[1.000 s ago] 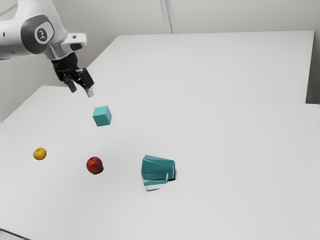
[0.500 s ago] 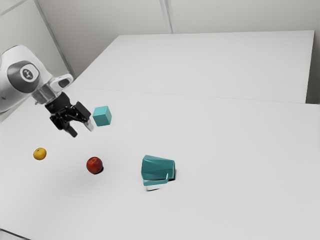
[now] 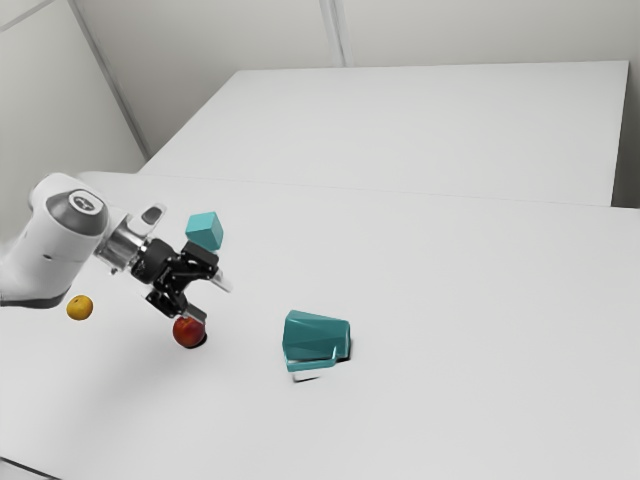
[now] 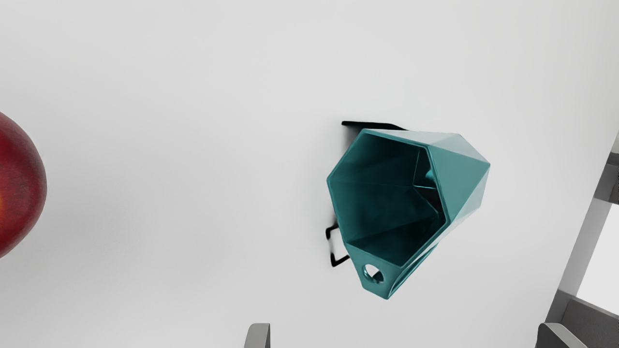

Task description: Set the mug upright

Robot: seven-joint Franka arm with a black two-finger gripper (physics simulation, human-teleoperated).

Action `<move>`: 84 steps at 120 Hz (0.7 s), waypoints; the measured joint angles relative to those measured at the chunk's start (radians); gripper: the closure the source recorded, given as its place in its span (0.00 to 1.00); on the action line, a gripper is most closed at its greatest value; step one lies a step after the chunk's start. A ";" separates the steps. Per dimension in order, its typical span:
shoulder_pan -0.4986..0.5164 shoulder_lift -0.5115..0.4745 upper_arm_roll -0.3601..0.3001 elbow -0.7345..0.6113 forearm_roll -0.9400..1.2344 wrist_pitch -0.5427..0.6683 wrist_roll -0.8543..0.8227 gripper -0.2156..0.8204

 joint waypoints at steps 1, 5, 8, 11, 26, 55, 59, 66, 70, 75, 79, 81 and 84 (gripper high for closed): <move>-0.002 0.000 0.000 -0.004 -0.003 0.004 0.001 0.21; -0.007 0.000 0.000 -0.017 -0.015 0.018 0.006 0.21; -0.008 0.001 0.000 -0.028 -0.025 0.028 0.010 0.21; -0.009 0.001 -0.001 -0.037 -0.033 0.038 0.013 0.21; -0.032 0.030 -0.005 -0.048 -0.061 0.079 0.028 0.21; -0.059 0.094 -0.066 -0.048 -0.130 0.153 0.049 0.21; -0.069 0.100 -0.072 -0.048 -0.144 0.162 0.051 0.21; -0.088 0.106 -0.082 -0.048 -0.165 0.178 0.055 0.21; -0.095 0.113 -0.091 -0.048 -0.180 0.186 0.056 0.22; -0.104 0.121 -0.101 -0.048 -0.199 0.195 0.059 0.22; -0.115 0.126 -0.106 -0.047 -0.211 0.203 0.060 0.22; -0.121 0.129 -0.107 -0.047 -0.216 0.207 0.061 0.22; -0.130 0.132 -0.109 -0.046 -0.223 0.213 0.062 0.22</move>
